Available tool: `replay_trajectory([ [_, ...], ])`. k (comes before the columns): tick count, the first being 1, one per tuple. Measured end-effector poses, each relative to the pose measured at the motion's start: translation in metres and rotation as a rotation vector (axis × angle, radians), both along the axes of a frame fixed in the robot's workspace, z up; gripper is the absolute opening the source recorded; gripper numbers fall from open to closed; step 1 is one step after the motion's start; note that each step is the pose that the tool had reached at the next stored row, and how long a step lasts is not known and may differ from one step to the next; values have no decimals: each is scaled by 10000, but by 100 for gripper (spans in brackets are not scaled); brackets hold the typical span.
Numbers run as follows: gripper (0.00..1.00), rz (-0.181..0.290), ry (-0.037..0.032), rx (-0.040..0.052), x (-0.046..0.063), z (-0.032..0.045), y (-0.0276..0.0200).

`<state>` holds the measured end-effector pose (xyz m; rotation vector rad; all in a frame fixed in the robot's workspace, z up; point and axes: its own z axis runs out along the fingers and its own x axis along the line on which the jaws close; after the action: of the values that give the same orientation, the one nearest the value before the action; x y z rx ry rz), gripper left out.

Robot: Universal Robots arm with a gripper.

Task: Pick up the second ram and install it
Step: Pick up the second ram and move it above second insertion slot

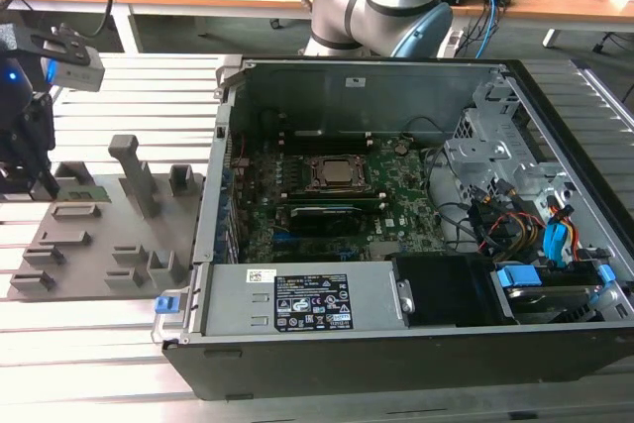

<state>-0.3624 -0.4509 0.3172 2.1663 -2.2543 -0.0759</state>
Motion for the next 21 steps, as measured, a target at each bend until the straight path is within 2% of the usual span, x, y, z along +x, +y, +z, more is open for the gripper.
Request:
replay_trajectory([
  [17,14,0,1,0,0,322,7],
  [19,14,0,1,0,0,396,9],
  [21,14,0,0,0,0,428,10],
])
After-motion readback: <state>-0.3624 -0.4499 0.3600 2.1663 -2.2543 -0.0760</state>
